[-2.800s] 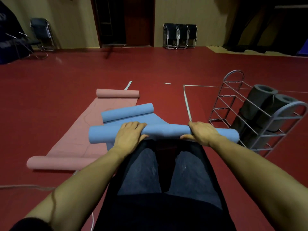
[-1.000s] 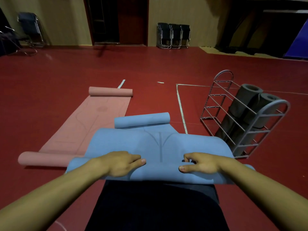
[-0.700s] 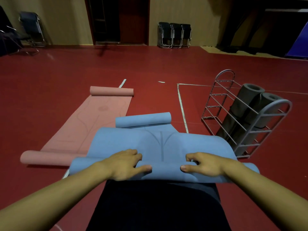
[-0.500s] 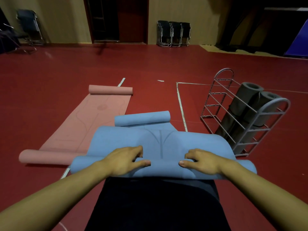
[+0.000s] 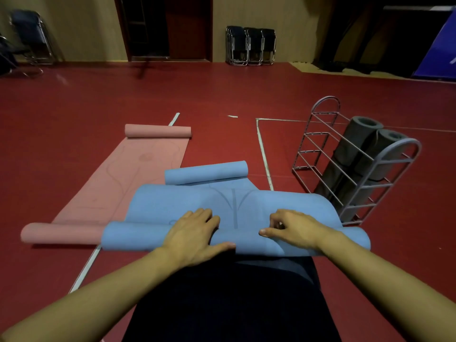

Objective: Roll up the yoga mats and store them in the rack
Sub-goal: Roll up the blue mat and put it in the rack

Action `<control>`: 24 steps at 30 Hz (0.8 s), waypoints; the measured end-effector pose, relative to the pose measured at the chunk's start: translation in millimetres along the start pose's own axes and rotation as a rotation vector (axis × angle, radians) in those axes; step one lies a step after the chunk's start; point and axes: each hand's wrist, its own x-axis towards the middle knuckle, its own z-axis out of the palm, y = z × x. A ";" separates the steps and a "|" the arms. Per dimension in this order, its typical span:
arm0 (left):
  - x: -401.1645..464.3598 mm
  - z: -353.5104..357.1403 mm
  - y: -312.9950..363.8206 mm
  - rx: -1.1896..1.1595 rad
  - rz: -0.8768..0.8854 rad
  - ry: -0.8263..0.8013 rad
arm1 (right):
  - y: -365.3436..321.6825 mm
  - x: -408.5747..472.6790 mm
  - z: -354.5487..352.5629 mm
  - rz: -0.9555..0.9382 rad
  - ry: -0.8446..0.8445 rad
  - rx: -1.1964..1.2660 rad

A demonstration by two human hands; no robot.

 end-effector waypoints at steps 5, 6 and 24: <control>26.6 -12.5 -10.1 -0.063 -0.078 -0.223 | -5.9 -4.9 14.8 -0.011 0.136 -0.104; 33.0 -14.6 -11.9 -0.063 -0.083 -0.256 | -8.8 -5.5 17.3 0.000 0.155 -0.124; 16.6 9.7 -12.0 -0.016 0.170 0.256 | -4.3 14.2 32.5 0.032 0.391 -0.036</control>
